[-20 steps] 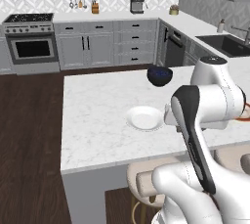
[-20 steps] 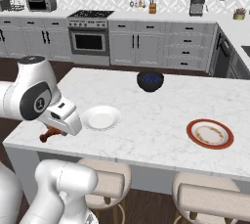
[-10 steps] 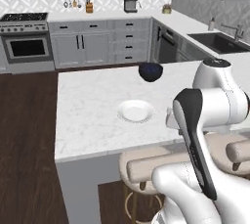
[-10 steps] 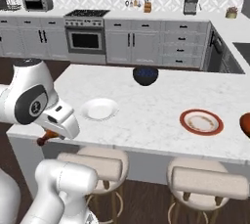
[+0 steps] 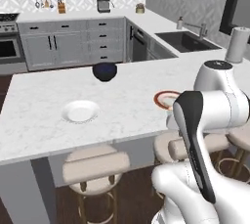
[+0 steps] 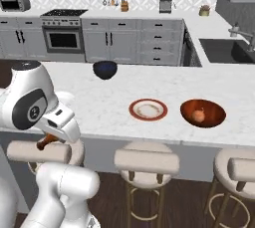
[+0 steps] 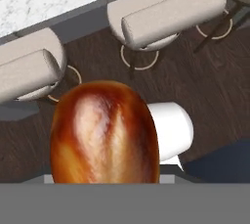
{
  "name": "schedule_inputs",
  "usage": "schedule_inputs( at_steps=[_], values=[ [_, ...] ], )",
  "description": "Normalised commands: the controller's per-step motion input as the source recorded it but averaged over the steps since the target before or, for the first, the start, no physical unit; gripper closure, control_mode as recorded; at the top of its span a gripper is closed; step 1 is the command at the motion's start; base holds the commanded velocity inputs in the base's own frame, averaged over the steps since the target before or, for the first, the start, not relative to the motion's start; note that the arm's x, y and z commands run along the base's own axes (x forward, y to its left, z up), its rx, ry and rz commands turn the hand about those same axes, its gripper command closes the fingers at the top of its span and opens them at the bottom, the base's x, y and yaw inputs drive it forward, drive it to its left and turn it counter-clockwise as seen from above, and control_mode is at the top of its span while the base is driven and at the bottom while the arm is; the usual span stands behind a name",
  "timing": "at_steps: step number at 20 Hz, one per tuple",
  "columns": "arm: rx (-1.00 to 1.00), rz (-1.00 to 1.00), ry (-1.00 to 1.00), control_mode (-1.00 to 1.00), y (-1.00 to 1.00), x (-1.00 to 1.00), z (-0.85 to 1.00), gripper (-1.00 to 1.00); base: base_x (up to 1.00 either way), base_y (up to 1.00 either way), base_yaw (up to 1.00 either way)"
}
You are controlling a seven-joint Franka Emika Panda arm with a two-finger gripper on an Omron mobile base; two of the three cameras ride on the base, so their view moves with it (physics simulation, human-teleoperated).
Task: Pick the chicken drumstick and onion from their plates and place them in the bowl. Then put the bowl in the fridge.
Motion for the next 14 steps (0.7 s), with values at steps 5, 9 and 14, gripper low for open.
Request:
schedule_inputs(
  at_steps=[5, 9, 14],
  values=[
    [0.0, 0.0, 0.0, 1.0, 0.0, 0.0, 0.0, 1.0, 0.2, -1.0, 0.0],
    [0.0, 0.0, 0.0, 1.0, 0.0, 0.0, 0.0, 1.0, 0.28, -1.0, 0.0],
    [0.0, 0.0, 0.0, 1.0, 0.0, 0.0, 0.0, 1.0, 0.32, -0.98, 0.02]
  ],
)
